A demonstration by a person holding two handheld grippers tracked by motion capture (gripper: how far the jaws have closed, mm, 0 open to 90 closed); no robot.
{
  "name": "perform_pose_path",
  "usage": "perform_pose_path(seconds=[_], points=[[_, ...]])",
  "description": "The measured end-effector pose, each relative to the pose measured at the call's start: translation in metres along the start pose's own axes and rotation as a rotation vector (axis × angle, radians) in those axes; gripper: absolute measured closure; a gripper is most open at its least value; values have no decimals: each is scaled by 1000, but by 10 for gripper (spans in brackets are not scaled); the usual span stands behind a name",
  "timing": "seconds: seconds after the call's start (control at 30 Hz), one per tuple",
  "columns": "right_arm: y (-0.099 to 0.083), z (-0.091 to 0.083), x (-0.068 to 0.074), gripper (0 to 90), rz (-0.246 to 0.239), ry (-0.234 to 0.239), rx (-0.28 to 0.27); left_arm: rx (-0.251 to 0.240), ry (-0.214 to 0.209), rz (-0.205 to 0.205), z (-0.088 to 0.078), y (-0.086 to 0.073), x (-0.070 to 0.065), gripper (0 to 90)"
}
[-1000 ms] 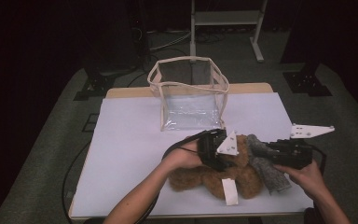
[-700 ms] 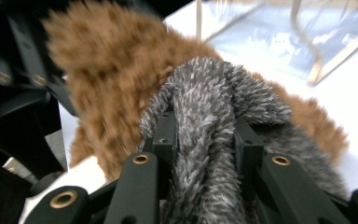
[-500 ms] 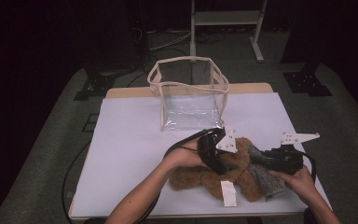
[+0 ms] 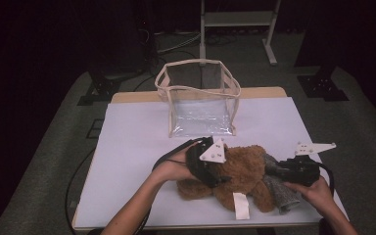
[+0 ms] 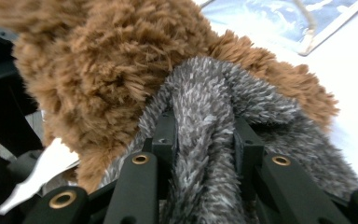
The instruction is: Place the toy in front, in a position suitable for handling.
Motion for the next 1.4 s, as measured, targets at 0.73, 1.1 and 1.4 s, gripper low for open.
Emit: perform_pose_path(seconds=[0.73,1.1,1.4], points=[[10,-8,1,675,17,3,-68,-80,78,-145,-49,-76,4,49],[-1,14,2,677,40,40,-11,-102,61,-205,-38,-97,-2,78],[17,1,2,701,82,67,-70,-105,94,-169,-33,-72,2,376]])
Point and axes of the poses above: each handheld gripper's, and its own axes: z roughly forward along the jaws, y roughly out of its top, x roughly to its left, the point moved 7 cm from there along z, roughly forward along the jaws, and after that the axes turned 10 degrees about -x, right-handed, at the moved point
